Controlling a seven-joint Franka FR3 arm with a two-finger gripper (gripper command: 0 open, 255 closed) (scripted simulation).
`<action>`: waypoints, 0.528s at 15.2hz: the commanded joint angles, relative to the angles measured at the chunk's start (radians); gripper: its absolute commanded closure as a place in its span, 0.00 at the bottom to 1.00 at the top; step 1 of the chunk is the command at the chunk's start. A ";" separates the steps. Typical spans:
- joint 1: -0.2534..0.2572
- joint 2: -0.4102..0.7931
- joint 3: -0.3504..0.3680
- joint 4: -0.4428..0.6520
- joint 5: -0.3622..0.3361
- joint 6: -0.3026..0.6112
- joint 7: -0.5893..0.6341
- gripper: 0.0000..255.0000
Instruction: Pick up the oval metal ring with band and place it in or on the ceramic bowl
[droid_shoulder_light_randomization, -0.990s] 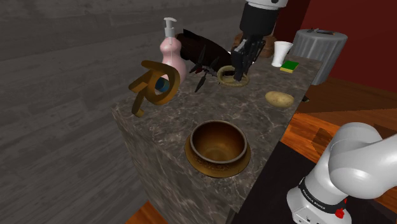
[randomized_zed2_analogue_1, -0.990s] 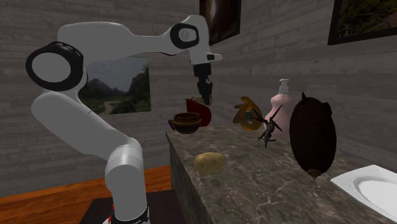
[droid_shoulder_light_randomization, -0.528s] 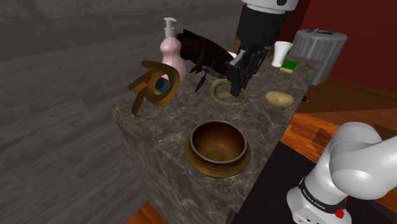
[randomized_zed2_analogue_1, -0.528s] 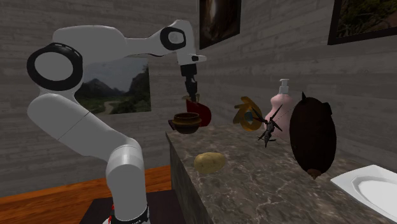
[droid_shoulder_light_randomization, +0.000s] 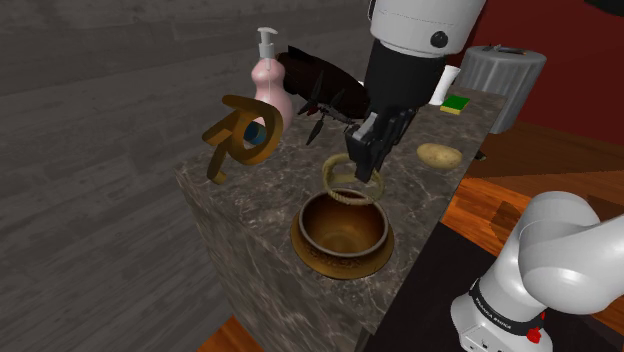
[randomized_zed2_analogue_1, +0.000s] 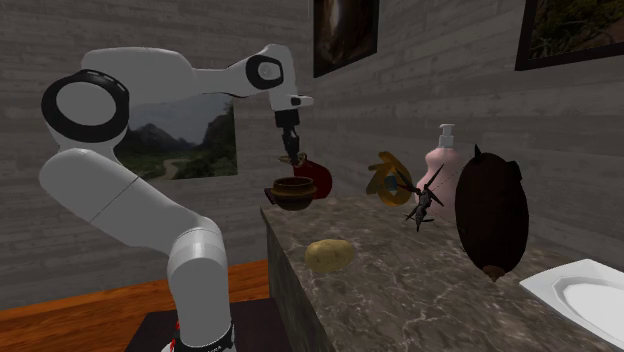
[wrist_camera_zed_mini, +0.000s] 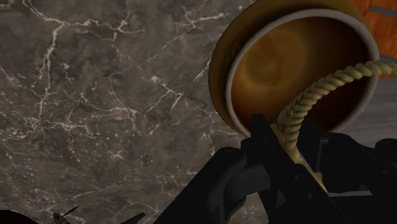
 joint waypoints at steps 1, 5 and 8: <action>0.003 -0.009 0.003 -0.036 0.004 0.027 -0.003 1.00; 0.010 -0.027 0.011 -0.101 0.014 0.075 -0.005 1.00; 0.015 -0.038 0.018 -0.150 0.023 0.113 -0.006 1.00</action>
